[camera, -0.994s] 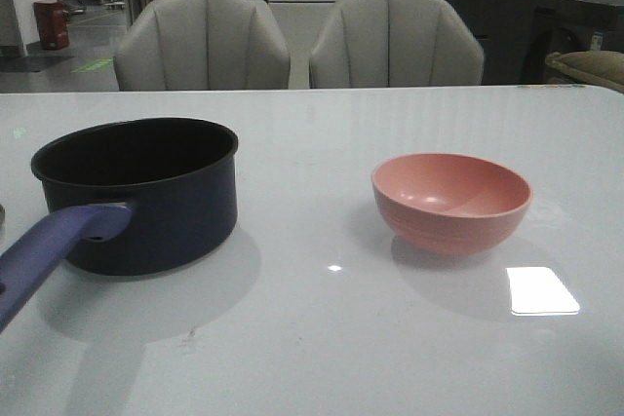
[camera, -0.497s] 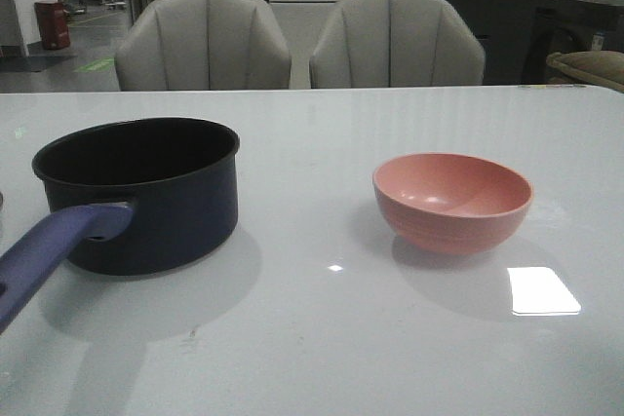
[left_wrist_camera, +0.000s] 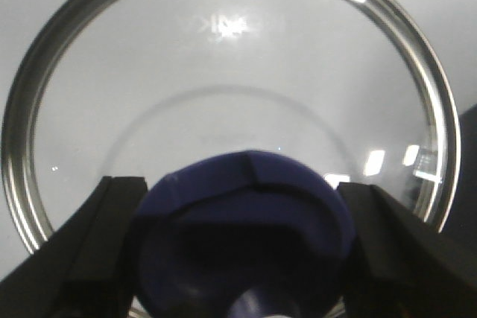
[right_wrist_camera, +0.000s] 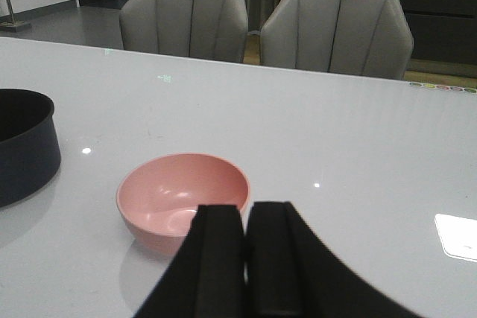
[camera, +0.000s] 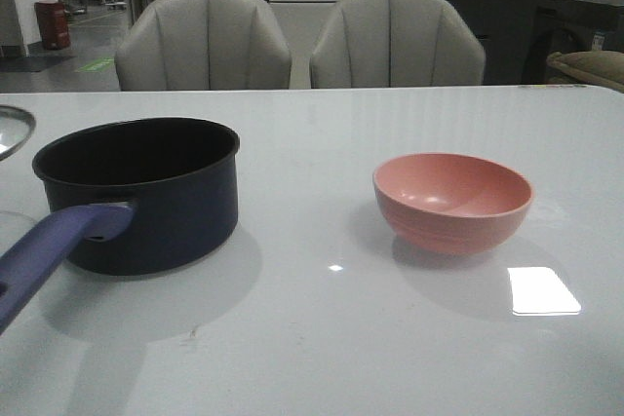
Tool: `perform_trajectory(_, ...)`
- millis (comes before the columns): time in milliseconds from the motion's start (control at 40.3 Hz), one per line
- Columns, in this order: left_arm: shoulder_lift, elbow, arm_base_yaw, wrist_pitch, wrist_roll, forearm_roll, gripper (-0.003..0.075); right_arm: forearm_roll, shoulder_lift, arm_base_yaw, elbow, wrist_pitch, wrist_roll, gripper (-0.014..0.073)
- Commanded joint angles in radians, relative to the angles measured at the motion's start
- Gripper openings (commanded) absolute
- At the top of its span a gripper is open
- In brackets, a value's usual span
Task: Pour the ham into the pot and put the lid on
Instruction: 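Grasp the glass lid knob with the left gripper and lift it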
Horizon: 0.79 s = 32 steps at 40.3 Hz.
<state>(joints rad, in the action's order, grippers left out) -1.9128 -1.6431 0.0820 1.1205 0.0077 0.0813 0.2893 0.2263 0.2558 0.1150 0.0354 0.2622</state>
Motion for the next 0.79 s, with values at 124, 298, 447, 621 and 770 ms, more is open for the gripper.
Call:
perform_trajectory(124, 0.088, -0.159, -0.150, 0.085, 0.032, 0.021, 0.0185, -0.004, 0.007, 0.002, 0.028, -0.077, 0.001, 0.0159)
perform_trajectory(298, 0.088, -0.190, -0.285, 0.143, 0.035, 0.019, 0.0185, -0.004, 0.007, 0.002, 0.028, -0.077, 0.001, 0.0159)
perform_trajectory(447, 0.084, -0.190, -0.372, 0.148, 0.035, 0.019, 0.0185, -0.004, 0.007, 0.002, 0.028, -0.077, 0.001, 0.0159)
perform_trajectory(621, 0.077, -0.187, -0.424, 0.148, 0.035, 0.019, 0.0185, -0.004, 0.007, 0.002, 0.028, -0.077, 0.001, 0.0159)
perform_trajectory(770, 0.077, -0.185, -0.446, 0.148, 0.035, 0.019, 0.0185, -0.004, 0.007, 0.002, 0.028, -0.077, 0.001, 0.0159)
